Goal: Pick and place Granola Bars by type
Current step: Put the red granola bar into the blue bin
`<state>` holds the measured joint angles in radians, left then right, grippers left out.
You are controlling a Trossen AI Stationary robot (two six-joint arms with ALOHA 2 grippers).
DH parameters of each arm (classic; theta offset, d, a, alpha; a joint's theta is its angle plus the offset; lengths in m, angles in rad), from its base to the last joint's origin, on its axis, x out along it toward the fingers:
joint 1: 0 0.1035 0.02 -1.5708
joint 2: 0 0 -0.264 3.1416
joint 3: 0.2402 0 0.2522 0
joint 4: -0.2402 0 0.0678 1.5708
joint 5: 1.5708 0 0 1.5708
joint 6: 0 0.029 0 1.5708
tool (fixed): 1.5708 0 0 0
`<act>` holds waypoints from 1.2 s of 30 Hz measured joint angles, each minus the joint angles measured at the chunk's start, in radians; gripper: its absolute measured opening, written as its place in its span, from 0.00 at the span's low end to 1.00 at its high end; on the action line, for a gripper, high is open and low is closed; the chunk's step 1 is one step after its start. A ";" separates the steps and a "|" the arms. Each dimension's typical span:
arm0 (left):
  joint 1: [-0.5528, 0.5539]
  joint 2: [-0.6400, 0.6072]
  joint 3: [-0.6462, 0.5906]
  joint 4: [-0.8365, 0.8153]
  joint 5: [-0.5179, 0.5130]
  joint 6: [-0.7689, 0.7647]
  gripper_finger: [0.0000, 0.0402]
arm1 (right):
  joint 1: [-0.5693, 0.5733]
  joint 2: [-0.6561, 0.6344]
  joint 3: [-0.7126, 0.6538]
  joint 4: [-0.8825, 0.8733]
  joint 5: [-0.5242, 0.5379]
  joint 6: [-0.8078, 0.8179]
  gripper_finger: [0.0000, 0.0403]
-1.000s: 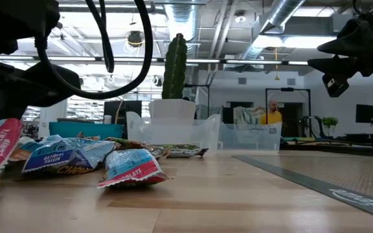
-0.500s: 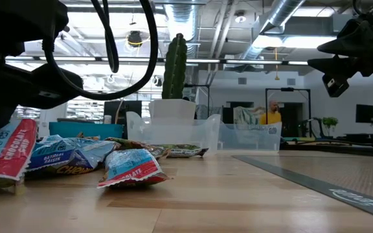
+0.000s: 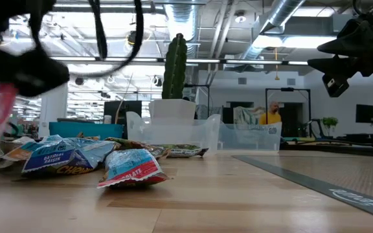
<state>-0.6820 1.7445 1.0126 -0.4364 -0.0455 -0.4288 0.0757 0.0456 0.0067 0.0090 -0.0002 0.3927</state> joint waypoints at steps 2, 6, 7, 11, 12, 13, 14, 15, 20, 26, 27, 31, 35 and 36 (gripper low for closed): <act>0.012 -0.034 0.002 -0.025 -0.016 -0.034 0.15 | 0.000 0.000 0.000 0.000 0.000 0.000 0.35; 0.044 -0.115 0.001 -0.093 -0.061 -0.123 0.15 | 0.000 0.000 0.000 0.000 0.000 0.000 0.35; 0.055 -0.143 0.001 -0.112 -0.075 -0.147 0.15 | 0.000 0.000 0.000 0.000 0.000 0.000 0.35; 0.143 -0.251 0.001 -0.176 -0.144 -0.213 0.16 | 0.000 0.000 0.000 0.000 0.000 0.000 0.36; 0.175 -0.282 0.001 -0.187 -0.157 -0.219 0.16 | 0.000 0.000 0.000 0.000 0.000 0.000 0.36; 0.209 -0.312 0.002 -0.196 -0.168 -0.222 0.16 | 0.000 0.000 0.000 0.000 0.000 0.000 0.35; 0.249 -0.340 0.002 -0.208 -0.174 -0.223 0.16 | 0.000 0.000 0.000 0.000 0.000 0.000 0.35; 0.291 -0.369 0.002 -0.226 -0.178 -0.223 0.16 | 0.000 0.000 0.000 0.000 0.000 0.000 0.35; 0.542 -0.501 0.002 -0.274 -0.203 -0.216 0.16 | 0.000 0.000 0.000 0.000 0.000 0.000 0.35; 0.861 -0.610 0.002 -0.305 -0.203 -0.188 0.16 | 0.000 0.000 0.000 0.000 0.000 0.000 0.35; 0.907 -0.621 0.002 -0.323 -0.204 -0.178 0.16 | 0.000 0.000 0.000 0.000 0.000 0.000 0.35; 1.085 -0.648 0.002 -0.390 -0.205 -0.160 0.16 | 0.000 0.000 0.000 0.000 0.000 0.000 0.35; 1.235 -0.648 0.002 -0.458 -0.205 -0.158 0.16 | 0.000 0.000 0.000 0.000 0.000 0.000 0.36; 1.269 -0.648 0.002 -0.468 -0.205 -0.157 0.16 | 0.000 0.000 0.000 0.000 0.000 0.000 0.35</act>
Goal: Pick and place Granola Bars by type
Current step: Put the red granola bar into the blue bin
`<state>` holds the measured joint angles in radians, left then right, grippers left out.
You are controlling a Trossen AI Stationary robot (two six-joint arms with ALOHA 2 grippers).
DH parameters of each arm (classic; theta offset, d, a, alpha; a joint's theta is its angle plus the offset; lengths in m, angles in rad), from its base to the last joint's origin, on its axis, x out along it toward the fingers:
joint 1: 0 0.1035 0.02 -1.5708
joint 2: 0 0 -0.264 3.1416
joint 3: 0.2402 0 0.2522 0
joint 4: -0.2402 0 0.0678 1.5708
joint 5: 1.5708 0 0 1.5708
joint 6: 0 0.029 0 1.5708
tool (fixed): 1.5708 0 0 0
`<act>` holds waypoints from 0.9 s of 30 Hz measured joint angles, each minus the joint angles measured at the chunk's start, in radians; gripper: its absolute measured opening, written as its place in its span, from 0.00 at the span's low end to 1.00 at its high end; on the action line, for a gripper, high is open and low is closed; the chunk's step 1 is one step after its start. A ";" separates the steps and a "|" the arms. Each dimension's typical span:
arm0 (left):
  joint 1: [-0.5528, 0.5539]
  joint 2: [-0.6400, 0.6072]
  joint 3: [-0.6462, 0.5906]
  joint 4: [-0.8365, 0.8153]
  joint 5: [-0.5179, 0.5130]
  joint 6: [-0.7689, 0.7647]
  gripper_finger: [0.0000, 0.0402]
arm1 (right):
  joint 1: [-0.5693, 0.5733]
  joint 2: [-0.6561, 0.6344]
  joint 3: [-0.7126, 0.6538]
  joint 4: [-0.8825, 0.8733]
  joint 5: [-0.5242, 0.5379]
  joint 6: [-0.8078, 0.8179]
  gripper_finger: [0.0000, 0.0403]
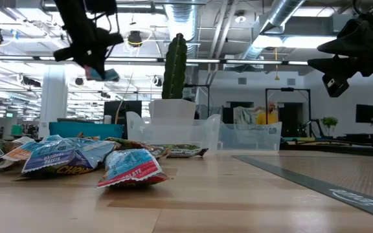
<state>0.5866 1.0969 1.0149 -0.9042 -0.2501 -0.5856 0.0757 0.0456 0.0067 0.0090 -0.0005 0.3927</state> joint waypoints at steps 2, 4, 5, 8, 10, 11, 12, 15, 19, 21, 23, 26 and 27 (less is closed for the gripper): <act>0.063 0.000 -0.003 -0.002 0.000 0.001 0.16 | 0.000 0.000 0.000 0.000 0.000 0.000 0.35; 0.120 0.000 -0.008 -0.003 0.000 0.000 0.16 | 0.000 0.000 0.000 0.000 0.000 0.000 0.35; 0.147 0.001 -0.012 0.000 0.001 0.000 0.16 | 0.000 0.000 0.000 0.000 0.000 0.000 0.35; 0.219 0.012 -0.032 0.004 0.020 -0.009 0.16 | 0.000 0.000 0.000 0.000 0.000 0.000 0.36; 0.259 0.039 -0.043 0.003 0.042 -0.016 0.16 | 0.000 0.000 0.000 0.000 0.000 0.000 0.36; 0.277 0.055 -0.045 0.002 0.052 -0.016 0.16 | 0.000 0.000 0.000 0.000 0.000 0.000 0.36; 0.292 0.072 -0.045 0.006 0.055 -0.012 0.16 | 0.000 0.000 0.000 0.000 0.000 0.000 0.36; 0.318 0.134 -0.045 0.043 0.060 -0.001 0.16 | 0.000 0.000 0.000 0.000 0.000 0.000 0.35; 0.336 0.216 -0.045 0.059 0.090 0.007 0.16 | 0.000 0.000 0.000 0.000 0.000 0.000 0.35; 0.337 0.258 -0.045 0.059 0.099 0.011 0.16 | 0.000 0.000 0.000 0.000 0.000 0.000 0.36; 0.338 0.298 -0.045 0.059 0.105 0.011 0.16 | 0.000 0.000 0.000 0.000 0.000 0.000 0.36; 0.337 0.336 -0.045 0.062 0.106 0.011 0.16 | 0.000 0.000 0.000 0.000 0.000 0.000 0.35; 0.337 0.344 -0.045 0.068 0.106 0.014 0.16 | 0.000 0.000 0.000 0.000 0.000 0.000 0.35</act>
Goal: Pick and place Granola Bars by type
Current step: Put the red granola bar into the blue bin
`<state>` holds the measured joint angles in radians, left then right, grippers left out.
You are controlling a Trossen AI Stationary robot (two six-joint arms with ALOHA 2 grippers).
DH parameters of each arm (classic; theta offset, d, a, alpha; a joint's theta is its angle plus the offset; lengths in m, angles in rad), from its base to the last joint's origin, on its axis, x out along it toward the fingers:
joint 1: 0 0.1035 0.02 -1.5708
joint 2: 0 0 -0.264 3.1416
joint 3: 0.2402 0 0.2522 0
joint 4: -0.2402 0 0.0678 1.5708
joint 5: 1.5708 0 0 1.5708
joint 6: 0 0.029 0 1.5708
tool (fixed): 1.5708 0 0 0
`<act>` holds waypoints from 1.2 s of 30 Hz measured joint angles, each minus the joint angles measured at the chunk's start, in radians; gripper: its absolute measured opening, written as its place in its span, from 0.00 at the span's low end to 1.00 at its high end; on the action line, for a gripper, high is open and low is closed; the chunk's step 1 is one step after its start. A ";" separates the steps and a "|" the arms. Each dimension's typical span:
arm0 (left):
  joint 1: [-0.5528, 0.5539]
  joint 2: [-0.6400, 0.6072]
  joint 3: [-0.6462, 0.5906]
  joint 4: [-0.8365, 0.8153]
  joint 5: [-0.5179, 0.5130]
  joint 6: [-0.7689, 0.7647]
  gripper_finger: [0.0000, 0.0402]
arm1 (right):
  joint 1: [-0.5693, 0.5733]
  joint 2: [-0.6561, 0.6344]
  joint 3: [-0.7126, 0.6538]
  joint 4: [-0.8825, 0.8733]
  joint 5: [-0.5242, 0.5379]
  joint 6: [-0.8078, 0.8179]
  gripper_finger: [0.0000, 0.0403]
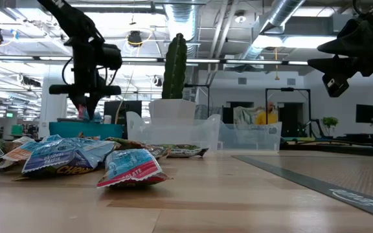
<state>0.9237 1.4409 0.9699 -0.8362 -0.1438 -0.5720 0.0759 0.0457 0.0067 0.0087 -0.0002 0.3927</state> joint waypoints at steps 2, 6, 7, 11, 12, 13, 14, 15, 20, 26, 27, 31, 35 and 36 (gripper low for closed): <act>0.001 0.006 0.000 0.015 -0.007 0.002 0.16 | 0.000 0.000 0.000 0.000 0.000 0.000 0.35; 0.010 0.006 0.000 0.031 -0.030 0.013 0.20 | 0.000 0.000 0.000 0.000 0.000 0.000 0.36; 0.013 0.006 0.000 0.032 -0.030 0.017 0.22 | 0.000 0.000 0.000 0.000 0.000 0.000 0.36; 0.016 0.006 0.000 0.033 -0.029 0.030 0.29 | 0.000 0.000 0.000 0.000 0.000 0.000 0.35; 0.016 0.006 0.000 0.033 -0.029 0.031 0.31 | 0.000 0.000 0.000 0.000 0.000 0.000 0.35; 0.016 0.006 0.000 0.033 -0.027 0.031 0.32 | 0.000 0.000 0.000 0.000 0.000 0.000 0.35; 0.016 0.006 0.000 0.033 -0.022 0.031 0.34 | 0.000 0.000 0.000 0.000 0.000 0.000 0.35; 0.016 0.006 0.000 0.033 -0.018 0.031 0.35 | 0.000 0.000 0.000 0.000 0.000 0.000 0.35; -0.001 -0.019 0.000 0.031 0.005 0.031 0.37 | 0.000 0.000 0.000 0.000 0.000 0.000 0.36; -0.084 -0.143 0.000 0.026 0.050 0.079 0.37 | 0.000 0.000 0.000 0.000 0.000 0.000 0.35; -0.109 -0.170 0.000 0.023 0.076 0.100 0.37 | 0.000 0.000 0.000 0.000 0.000 0.000 0.35; -0.238 -0.263 0.000 0.013 0.181 0.171 0.37 | 0.000 0.000 0.000 0.000 0.000 0.000 0.36; -0.399 -0.329 0.000 0.003 0.256 0.222 0.37 | 0.000 0.000 0.000 0.000 0.000 0.000 0.36; -0.445 -0.340 0.000 -0.003 0.267 0.234 0.37 | 0.000 0.000 0.000 0.000 0.000 0.000 0.35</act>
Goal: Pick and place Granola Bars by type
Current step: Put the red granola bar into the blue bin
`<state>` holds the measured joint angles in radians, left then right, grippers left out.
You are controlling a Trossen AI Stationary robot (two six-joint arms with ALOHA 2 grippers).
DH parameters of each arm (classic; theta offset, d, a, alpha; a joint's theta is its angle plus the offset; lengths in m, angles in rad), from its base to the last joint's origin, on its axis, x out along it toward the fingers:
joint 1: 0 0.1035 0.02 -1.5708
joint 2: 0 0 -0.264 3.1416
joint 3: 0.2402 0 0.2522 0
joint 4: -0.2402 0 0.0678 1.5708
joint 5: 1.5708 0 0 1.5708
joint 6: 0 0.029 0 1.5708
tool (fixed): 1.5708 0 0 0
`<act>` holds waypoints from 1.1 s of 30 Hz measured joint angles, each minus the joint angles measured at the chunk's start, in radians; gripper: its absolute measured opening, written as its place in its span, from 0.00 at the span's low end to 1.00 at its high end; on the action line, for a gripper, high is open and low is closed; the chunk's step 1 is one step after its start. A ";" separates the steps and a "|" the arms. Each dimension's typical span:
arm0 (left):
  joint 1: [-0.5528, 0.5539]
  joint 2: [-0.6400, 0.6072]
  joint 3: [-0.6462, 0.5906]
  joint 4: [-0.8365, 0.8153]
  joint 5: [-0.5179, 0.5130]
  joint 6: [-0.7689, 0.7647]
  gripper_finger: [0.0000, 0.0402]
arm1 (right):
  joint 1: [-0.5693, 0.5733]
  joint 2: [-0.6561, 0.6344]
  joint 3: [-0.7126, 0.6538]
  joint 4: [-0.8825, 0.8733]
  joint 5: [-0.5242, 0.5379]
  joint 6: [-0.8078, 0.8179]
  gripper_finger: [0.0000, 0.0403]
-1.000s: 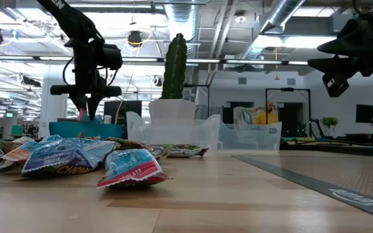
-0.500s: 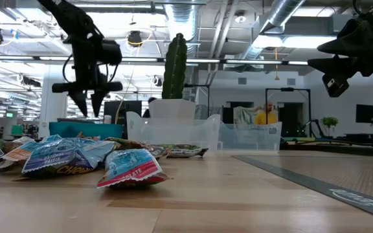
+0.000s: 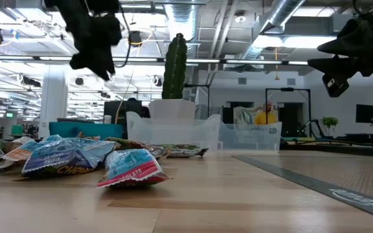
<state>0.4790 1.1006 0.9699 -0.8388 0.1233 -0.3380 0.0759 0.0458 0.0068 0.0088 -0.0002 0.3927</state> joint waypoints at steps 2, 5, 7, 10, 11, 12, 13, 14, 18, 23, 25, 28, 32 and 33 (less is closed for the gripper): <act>-0.093 -0.015 0.000 -0.007 0.015 0.033 0.37 | 0.000 0.000 0.000 0.000 0.000 0.000 0.35; -0.224 -0.022 0.000 -0.024 0.045 0.116 0.37 | 0.000 0.000 0.000 0.000 0.000 0.000 0.35; -0.307 -0.022 0.000 -0.031 0.059 0.181 0.37 | 0.000 0.000 0.000 0.000 0.000 0.000 0.36; -0.425 -0.020 0.000 -0.050 0.080 0.293 0.37 | 0.000 0.000 0.000 0.000 0.000 0.000 0.36; -0.463 -0.020 0.000 -0.050 0.083 0.333 0.37 | 0.000 0.000 0.000 0.000 0.000 0.000 0.36; -0.501 -0.019 0.000 -0.054 0.082 0.373 0.37 | 0.000 0.000 0.000 0.000 0.000 0.000 0.36; -0.538 -0.019 0.000 -0.059 0.082 0.409 0.37 | 0.000 0.000 0.000 0.000 0.000 0.000 0.35; -0.572 -0.019 0.000 -0.064 0.082 0.446 0.37 | 0.000 0.000 0.000 0.000 0.000 0.000 0.35; -0.692 -0.019 0.000 -0.091 0.081 0.587 0.37 | 0.000 0.000 0.000 0.000 0.000 0.000 0.35; -0.815 -0.019 0.000 -0.119 0.024 0.660 0.37 | 0.000 0.000 0.000 0.000 0.000 0.000 0.36; -0.849 -0.019 0.000 -0.118 0.010 0.660 0.37 | 0.000 0.000 0.000 0.000 0.000 0.000 0.35; -0.886 -0.019 0.000 -0.118 0.002 0.667 0.37 | 0.000 0.000 0.000 0.000 0.000 0.000 0.35; -0.912 -0.019 0.000 -0.116 -0.007 0.680 0.37 | 0.000 0.000 0.000 0.000 0.000 0.000 0.36; -0.915 -0.019 0.000 -0.113 -0.008 0.689 0.37 | 0.000 0.000 0.000 0.000 0.000 0.000 0.36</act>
<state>-0.4360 1.0819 0.9703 -0.9517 0.1152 0.3511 0.0758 0.0460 0.0067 0.0086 -0.0002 0.3927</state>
